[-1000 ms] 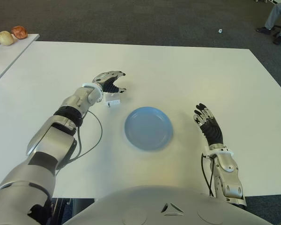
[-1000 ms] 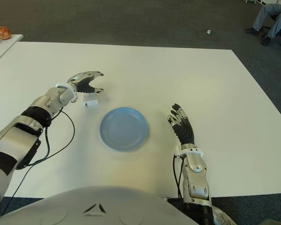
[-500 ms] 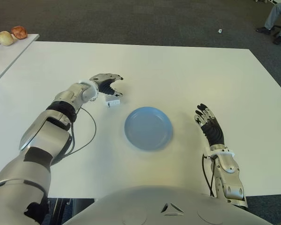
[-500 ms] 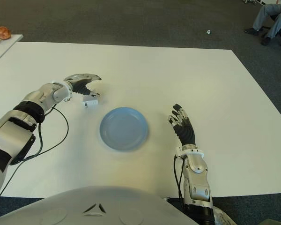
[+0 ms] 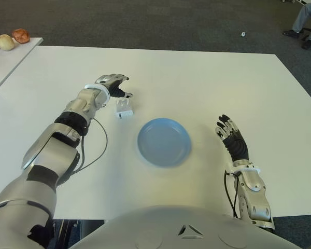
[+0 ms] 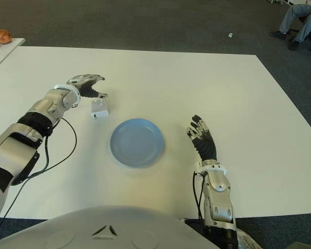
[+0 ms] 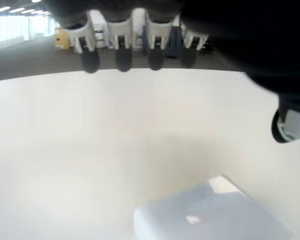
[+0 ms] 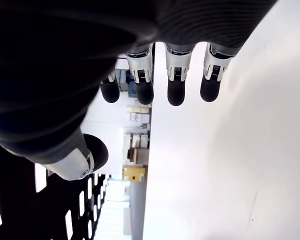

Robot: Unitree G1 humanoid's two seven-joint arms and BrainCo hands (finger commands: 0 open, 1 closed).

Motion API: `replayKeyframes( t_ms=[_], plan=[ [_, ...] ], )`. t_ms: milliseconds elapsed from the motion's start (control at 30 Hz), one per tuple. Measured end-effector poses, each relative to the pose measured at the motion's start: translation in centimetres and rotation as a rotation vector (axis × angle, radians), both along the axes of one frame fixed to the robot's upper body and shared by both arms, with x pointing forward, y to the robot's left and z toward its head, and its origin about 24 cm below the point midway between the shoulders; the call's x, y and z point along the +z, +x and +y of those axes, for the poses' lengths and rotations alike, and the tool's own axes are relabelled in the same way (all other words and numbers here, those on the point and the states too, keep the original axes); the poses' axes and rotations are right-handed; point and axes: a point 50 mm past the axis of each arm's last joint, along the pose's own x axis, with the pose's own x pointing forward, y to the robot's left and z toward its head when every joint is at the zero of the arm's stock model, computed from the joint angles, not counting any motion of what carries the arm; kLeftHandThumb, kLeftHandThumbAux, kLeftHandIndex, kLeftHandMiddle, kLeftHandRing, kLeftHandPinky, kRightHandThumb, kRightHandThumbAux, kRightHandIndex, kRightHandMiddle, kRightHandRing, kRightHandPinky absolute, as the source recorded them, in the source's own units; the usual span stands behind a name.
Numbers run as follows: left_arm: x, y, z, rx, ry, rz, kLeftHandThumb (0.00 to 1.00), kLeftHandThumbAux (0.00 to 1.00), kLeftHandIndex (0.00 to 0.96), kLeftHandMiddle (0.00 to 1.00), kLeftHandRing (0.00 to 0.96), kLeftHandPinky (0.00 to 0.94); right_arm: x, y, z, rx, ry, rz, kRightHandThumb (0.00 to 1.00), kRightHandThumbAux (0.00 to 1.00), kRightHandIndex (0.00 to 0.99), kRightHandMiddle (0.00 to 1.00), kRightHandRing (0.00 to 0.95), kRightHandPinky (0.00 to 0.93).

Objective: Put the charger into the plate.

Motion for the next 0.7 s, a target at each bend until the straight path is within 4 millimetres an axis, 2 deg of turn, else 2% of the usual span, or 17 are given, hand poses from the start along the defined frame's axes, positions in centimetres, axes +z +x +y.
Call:
replayKeyframes(
  t_ms=[267, 433, 700],
  plan=[
    [-0.3, -0.9, -0.2, 0.157, -0.061, -0.036, 0.119, 0.33, 0.0, 0.052, 0.064, 0.113, 0.0, 0.1, 0.0, 0.007, 0.002, 0.0, 0.0, 0.608, 0.01, 0.096, 0.07, 0.038],
    [-0.6, -2.1, -1.0, 0.24, -0.099, -0.056, 0.118, 0.331, 0.0, 0.043, 0.06, 0.121, 0.0, 0.1, 0.0, 0.01, 0.003, -0.002, 0.0, 0.606, 0.008, 0.095, 0.071, 0.04],
    [0.0, -3.4, -1.6, 0.385, -0.125, -0.105, 0.125, 0.338, 0.0, 0.012, 0.04, 0.117, -0.1, 0.3, 0.0, 0.011, 0.002, 0.001, 0.0, 0.61, 0.008, 0.101, 0.078, 0.044]
  ],
)
